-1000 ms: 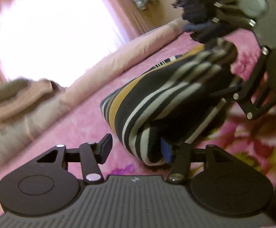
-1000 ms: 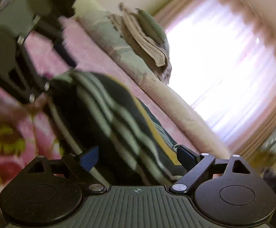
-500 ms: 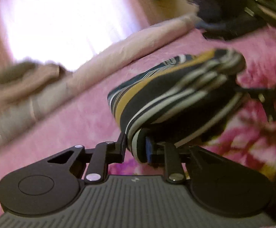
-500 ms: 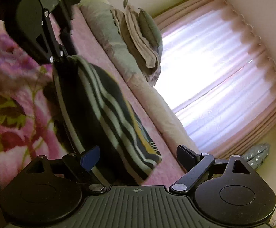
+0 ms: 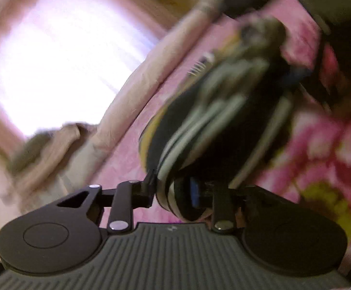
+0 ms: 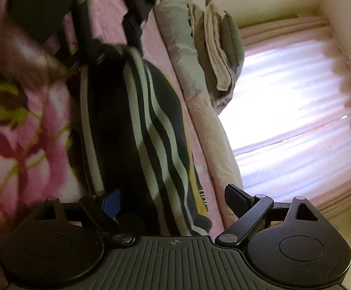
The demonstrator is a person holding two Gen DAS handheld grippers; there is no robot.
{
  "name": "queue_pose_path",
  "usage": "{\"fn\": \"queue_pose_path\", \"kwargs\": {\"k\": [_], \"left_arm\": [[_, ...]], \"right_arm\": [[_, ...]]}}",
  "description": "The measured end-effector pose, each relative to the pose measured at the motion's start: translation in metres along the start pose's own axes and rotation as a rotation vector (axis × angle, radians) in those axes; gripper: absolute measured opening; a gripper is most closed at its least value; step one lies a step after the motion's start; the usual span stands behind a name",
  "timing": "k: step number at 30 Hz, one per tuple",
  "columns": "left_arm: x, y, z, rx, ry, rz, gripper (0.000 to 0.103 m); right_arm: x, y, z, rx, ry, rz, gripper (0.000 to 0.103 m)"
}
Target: Fold clothes
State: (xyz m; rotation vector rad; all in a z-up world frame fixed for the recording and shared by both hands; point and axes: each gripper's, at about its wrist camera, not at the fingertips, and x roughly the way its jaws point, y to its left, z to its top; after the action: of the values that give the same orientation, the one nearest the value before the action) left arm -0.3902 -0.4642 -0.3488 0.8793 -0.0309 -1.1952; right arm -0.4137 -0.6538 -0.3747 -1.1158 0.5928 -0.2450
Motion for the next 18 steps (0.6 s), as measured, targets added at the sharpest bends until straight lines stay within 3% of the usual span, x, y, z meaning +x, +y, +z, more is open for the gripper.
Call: {"fn": "queue_pose_path", "kwargs": {"k": [3, 4, 5, 6, 11, 15, 18], "left_arm": [[-0.003, 0.019, -0.004, -0.132, 0.01, -0.041, 0.018], [-0.003, 0.02, -0.006, -0.143, 0.007, -0.043, 0.018], [-0.005, 0.023, -0.007, -0.168, 0.0, -0.049, 0.018], [-0.006, 0.03, -0.008, -0.222, -0.009, -0.053, 0.017], [-0.009, 0.044, -0.023, -0.388, 0.032, -0.077, 0.015], [-0.004, 0.04, -0.032, -0.407, 0.049, -0.099, 0.014], [-0.004, 0.048, -0.031, -0.447, 0.05, -0.119, 0.014]], "right_arm": [[0.004, -0.007, -0.009, 0.006, 0.015, -0.008, 0.089], [0.005, -0.009, -0.01, 0.019, 0.011, -0.004, 0.078], [0.004, -0.011, -0.009, 0.03, 0.008, 0.012, 0.037], [0.006, -0.014, -0.006, 0.044, 0.008, 0.03, 0.028], [-0.002, -0.018, 0.002, 0.142, -0.014, 0.033, 0.024], [-0.004, 0.006, -0.006, 0.134, 0.007, 0.077, 0.023], [-0.006, -0.007, -0.004, 0.205, 0.024, 0.078, 0.023]]}}
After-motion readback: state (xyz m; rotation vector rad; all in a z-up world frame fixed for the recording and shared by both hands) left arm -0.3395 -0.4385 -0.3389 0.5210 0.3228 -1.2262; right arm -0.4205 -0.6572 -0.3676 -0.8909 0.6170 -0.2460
